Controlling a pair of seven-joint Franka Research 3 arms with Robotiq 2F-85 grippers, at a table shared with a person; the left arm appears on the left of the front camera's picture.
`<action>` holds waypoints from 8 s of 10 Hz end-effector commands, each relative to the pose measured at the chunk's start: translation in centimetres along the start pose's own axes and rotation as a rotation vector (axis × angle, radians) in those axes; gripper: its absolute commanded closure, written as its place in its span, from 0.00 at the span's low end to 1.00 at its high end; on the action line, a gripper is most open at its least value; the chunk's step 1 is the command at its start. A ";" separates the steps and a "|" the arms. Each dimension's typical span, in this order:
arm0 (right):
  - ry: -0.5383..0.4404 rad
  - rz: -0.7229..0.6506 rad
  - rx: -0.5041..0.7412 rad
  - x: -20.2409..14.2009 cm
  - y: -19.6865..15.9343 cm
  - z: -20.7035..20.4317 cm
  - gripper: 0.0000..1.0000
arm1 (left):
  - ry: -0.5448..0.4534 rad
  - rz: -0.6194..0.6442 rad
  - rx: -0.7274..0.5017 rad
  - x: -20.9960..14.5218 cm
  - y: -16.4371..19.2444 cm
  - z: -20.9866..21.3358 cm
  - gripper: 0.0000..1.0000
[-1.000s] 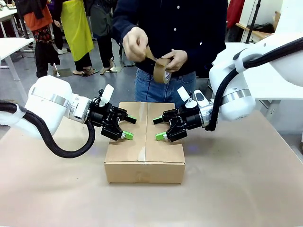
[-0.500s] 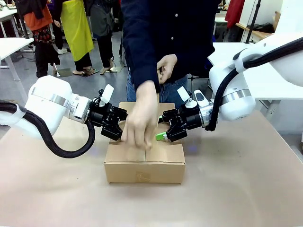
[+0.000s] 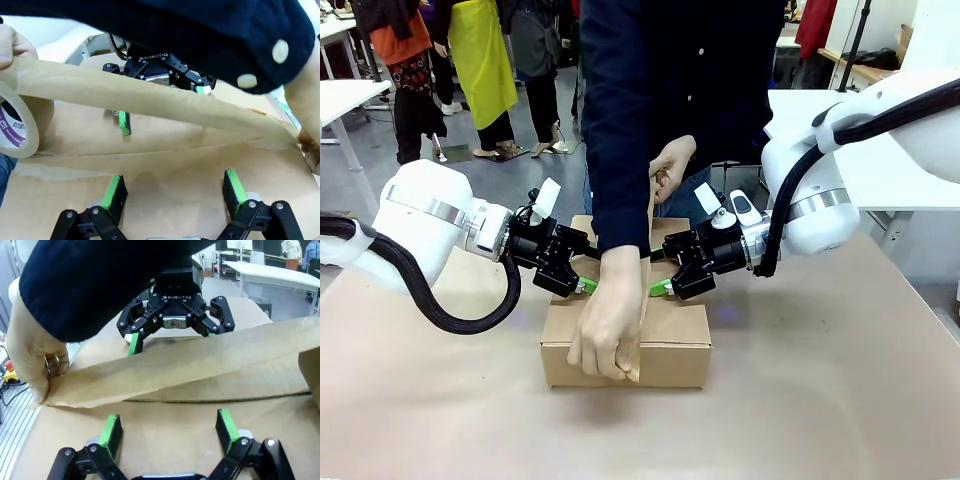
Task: Pack the gift set into the box.
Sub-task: Press and hold the closed box until the human finishes sealing it.
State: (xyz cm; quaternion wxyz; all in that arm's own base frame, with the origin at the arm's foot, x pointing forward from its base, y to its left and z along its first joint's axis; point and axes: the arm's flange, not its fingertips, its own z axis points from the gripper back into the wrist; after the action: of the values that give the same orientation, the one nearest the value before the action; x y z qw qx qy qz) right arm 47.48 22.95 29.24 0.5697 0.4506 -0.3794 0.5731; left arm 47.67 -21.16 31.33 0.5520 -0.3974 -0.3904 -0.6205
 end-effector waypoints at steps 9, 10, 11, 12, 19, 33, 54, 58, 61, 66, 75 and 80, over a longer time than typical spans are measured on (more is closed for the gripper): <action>0.003 -0.004 -0.001 -0.1 0.0 -0.1 0.00 | -0.005 -0.008 -0.003 -0.4 -0.3 0.0 0.00; 0.003 -0.004 -0.001 -0.1 0.0 -0.1 0.00 | -0.005 -0.008 -0.003 -0.4 -0.3 0.0 0.00; 0.003 -0.004 -0.001 -0.1 0.0 -0.1 0.00 | -0.005 -0.008 -0.003 -0.4 -0.3 0.0 0.00; 0.003 -0.004 -0.001 -0.1 0.0 -0.1 0.00 | -0.005 -0.008 -0.003 -0.4 -0.3 0.0 0.00; 0.003 -0.004 -0.001 -0.1 0.0 -0.1 0.00 | -0.005 -0.008 -0.003 -0.4 -0.3 0.0 0.00; 0.003 -0.004 -0.001 -0.1 0.0 -0.1 0.00 | -0.005 -0.008 -0.003 -0.4 -0.3 0.0 0.00; 0.003 -0.004 -0.001 -0.1 0.0 -0.1 0.00 | -0.005 -0.008 -0.003 -0.4 -0.3 0.0 0.00; 0.003 -0.004 -0.001 -0.1 0.0 -0.1 0.00 | -0.005 -0.008 -0.003 -0.4 -0.3 0.0 0.00; 0.003 -0.004 -0.001 -0.1 0.0 -0.1 0.00 | -0.005 -0.008 -0.003 -0.4 -0.3 0.0 0.00; 0.003 -0.004 -0.001 -0.1 0.0 -0.1 0.00 | -0.005 -0.008 -0.003 -0.4 -0.3 0.0 0.00; 0.003 -0.004 -0.001 -0.1 0.0 -0.1 0.00 | -0.005 -0.008 -0.003 -0.4 -0.3 0.0 0.00; 0.040 -0.039 0.000 1.3 0.7 2.6 0.00 | -0.010 0.054 -0.039 0.7 -0.3 2.9 0.00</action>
State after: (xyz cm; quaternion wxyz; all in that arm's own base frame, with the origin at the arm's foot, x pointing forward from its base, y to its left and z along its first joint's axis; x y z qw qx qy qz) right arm 47.50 22.45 29.65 0.5725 0.4485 -0.3776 0.5731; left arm 47.70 -20.63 31.69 0.5534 -0.4039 -0.3865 -0.6175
